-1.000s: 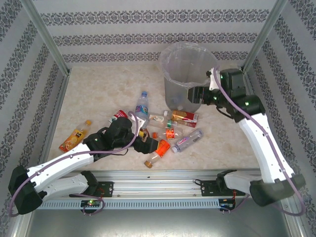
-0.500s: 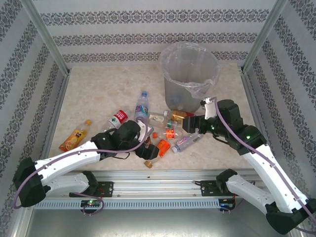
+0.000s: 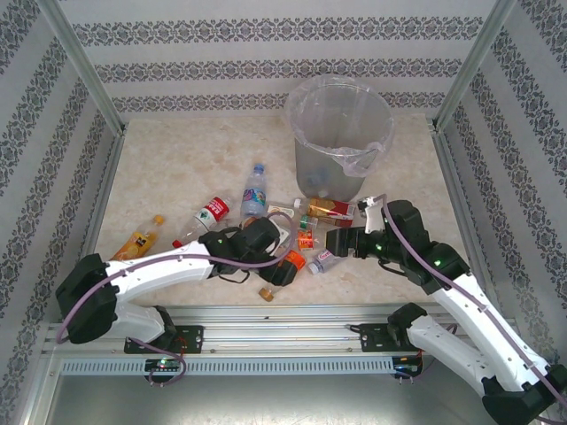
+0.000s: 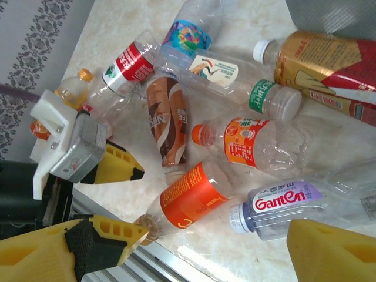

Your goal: Put the plastic bottles in the bin

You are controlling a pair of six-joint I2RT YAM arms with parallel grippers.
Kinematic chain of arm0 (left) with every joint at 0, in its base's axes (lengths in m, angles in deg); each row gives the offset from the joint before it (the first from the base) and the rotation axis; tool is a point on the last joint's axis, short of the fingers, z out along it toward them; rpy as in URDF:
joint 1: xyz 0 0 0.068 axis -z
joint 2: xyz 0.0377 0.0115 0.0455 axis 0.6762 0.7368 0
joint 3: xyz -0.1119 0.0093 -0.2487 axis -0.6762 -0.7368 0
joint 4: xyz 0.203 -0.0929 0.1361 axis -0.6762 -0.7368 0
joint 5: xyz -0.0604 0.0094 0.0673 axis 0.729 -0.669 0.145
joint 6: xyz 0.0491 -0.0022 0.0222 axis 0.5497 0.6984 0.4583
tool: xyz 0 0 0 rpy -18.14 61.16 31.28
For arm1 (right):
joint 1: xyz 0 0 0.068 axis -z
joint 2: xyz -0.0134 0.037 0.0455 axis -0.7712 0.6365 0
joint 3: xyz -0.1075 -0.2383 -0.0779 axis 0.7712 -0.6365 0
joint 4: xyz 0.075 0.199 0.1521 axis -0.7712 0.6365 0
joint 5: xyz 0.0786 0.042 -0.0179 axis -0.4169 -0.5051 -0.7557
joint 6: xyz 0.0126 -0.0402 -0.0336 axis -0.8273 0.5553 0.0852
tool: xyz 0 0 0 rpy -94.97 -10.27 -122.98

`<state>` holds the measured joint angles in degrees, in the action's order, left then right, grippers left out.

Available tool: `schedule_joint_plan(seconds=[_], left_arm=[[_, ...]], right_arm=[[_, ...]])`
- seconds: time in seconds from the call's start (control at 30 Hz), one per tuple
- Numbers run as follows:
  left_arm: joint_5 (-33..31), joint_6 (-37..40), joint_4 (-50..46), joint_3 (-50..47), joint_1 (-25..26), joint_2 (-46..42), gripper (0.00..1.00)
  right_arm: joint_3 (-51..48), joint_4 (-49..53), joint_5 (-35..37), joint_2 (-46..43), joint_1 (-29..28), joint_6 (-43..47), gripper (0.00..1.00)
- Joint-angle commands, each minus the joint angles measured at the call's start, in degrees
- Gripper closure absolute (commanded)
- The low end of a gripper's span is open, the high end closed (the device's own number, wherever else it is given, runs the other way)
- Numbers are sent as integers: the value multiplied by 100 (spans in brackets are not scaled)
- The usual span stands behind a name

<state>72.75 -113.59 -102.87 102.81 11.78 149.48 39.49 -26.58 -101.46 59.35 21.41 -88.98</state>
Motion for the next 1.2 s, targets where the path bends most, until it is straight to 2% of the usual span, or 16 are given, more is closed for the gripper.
schedule_joint_plan(seconds=[0.0,0.13,0.37,0.77,1.17], left_arm=[[-57,302,-123,300,67,298,18],[65,310,-28,319,69,586,18],[-122,489,-184,614,64,1015,14],[-4,443,-486,962,69,1657,24],[62,336,-700,1070,68,1904,26]], right_arm=[[-228,-244,-197,2,-72,-158,13],[-516,-330,-184,-84,-71,-134,13],[-660,-374,12,-164,-67,-155,12],[-826,-390,39,-416,-47,-245,11],[-964,-228,229,-647,-47,-297,10]])
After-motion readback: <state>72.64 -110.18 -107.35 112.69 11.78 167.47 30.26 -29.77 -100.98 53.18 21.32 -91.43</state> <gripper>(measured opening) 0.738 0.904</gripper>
